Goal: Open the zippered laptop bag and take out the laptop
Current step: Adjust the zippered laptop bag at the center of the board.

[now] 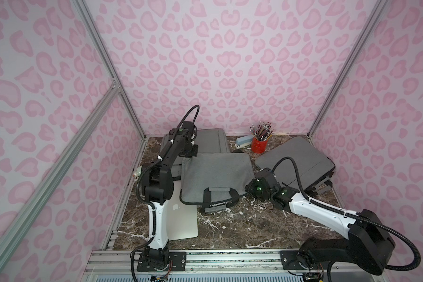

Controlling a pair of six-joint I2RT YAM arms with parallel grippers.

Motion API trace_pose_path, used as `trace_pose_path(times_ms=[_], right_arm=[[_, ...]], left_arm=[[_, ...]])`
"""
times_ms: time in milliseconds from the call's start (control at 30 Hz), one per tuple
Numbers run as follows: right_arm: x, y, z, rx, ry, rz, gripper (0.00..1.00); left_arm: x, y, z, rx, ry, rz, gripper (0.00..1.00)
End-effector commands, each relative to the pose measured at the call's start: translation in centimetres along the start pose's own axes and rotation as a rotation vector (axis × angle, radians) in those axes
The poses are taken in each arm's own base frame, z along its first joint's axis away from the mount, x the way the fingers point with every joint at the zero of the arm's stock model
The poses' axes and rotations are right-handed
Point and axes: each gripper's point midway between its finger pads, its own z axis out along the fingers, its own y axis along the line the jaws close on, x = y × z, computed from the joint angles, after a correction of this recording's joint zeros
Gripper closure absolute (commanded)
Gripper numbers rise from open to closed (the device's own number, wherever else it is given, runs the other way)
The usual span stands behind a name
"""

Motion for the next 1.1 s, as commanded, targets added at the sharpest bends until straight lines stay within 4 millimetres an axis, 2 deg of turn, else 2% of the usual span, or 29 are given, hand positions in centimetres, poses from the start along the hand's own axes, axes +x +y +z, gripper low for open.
trace_pose_path(times_ms=[0,67,300,433,533,800,1067], right_arm=[[-0.4,4.0,0.0,-0.173,-0.006,0.018,1.0],[-0.3,4.0,0.1,-0.175,-0.002,0.022,1.0],[-0.4,4.1,0.0,-0.18,-0.006,0.027,1.0],[-0.6,4.0,-0.2,-0.18,-0.012,0.031,1.0],[-0.7,3.8,-0.3,-0.18,-0.015,0.032,1.0],[-0.5,3.8,-0.2,-0.191,-0.005,0.034,1.0],[-1.3,3.7,-0.7,-0.194,-0.03,0.033,1.0]], left_arm=[[-1.6,-1.2,-2.6,0.057,-0.099,0.023,0.98],[-2.0,-1.1,-3.3,0.052,-0.129,0.034,0.98],[-2.0,-0.6,-3.2,0.02,-0.105,0.05,0.98],[-2.3,0.4,-4.0,-0.02,-0.117,0.064,0.98],[-2.3,0.3,-4.4,-0.011,-0.108,0.074,0.98],[-1.9,0.2,-4.0,0.005,-0.088,0.072,0.98],[-1.4,-0.5,-3.2,0.051,-0.067,0.052,0.98]])
